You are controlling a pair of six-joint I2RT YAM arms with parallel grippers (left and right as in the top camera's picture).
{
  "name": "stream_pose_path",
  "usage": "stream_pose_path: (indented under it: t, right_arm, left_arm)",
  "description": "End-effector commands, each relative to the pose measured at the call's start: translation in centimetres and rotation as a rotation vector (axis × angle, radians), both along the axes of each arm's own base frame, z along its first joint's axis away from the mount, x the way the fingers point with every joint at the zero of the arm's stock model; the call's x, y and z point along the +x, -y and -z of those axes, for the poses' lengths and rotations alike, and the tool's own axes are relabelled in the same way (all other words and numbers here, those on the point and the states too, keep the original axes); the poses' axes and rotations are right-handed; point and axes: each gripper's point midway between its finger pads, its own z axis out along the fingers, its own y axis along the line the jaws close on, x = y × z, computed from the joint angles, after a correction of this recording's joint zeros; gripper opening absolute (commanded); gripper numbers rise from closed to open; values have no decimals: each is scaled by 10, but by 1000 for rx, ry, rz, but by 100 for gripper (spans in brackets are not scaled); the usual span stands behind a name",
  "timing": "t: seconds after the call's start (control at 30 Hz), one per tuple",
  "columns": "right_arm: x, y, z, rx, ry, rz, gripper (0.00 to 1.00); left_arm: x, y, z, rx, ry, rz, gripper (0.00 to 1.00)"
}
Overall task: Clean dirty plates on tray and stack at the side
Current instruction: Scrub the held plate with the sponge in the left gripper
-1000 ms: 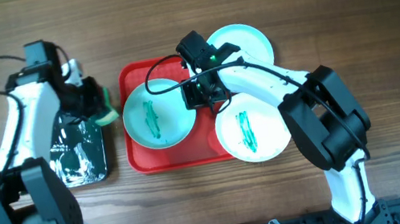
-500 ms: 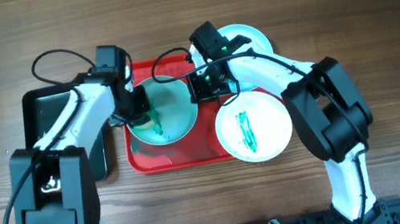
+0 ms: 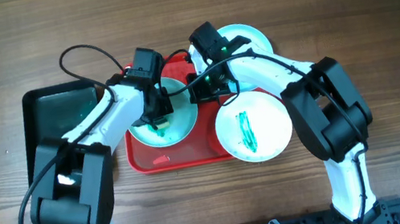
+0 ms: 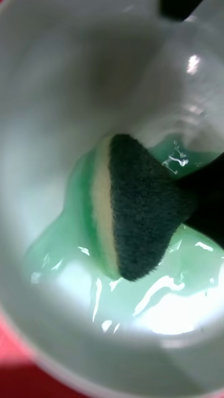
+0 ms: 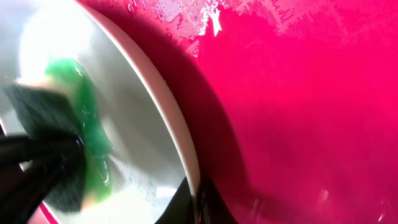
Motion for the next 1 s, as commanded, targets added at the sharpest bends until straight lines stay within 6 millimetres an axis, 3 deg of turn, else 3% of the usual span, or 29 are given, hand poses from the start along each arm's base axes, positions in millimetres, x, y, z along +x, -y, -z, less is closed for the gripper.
stream_pose_path:
  t: [0.0, 0.1, 0.2, 0.27, 0.33, 0.37, 0.47, 0.6, 0.67, 0.77, 0.9, 0.97]
  right_arm:
    - [-6, -6, 7, 26, -23, -31, 4]
    - [-7, -6, 7, 26, -23, -31, 4]
    - [-7, -6, 7, 26, -25, -30, 4]
    - [-7, -6, 7, 26, -25, -29, 4]
    - [-6, -6, 7, 26, -27, -23, 4]
    - [-6, -6, 7, 26, -28, -23, 4]
    - [-7, -6, 7, 25, -28, -24, 4]
    - [-7, -6, 7, 26, -29, -23, 4]
    - [-7, -6, 7, 26, -33, -16, 4]
    - [-7, -6, 8, 25, -39, -10, 4]
    - [-7, -6, 8, 24, -38, -10, 4]
    - [-7, -6, 8, 24, -38, -10, 4]
  left_arm:
    - [-49, 20, 20, -153, -218, 186, 4]
    - [-52, 3, 20, -148, -241, 222, 4]
    - [-38, -12, 21, -145, -206, 172, 4]
    - [-24, -34, 24, -51, -165, 34, 4]
    - [-2, -70, 23, 134, -58, -172, 4]
    - [11, -76, 21, 175, 5, -206, 4]
    - [35, -57, 17, 99, 99, -191, 4]
    - [48, -28, 13, -1, 154, -149, 4]
    - [42, -7, 13, -92, 122, -57, 4]
    - [6, 36, 9, -325, -18, 163, 4]
    - [-32, 34, 10, -341, -142, 309, 4]
    - [-30, 9, 19, -188, -146, 268, 4]
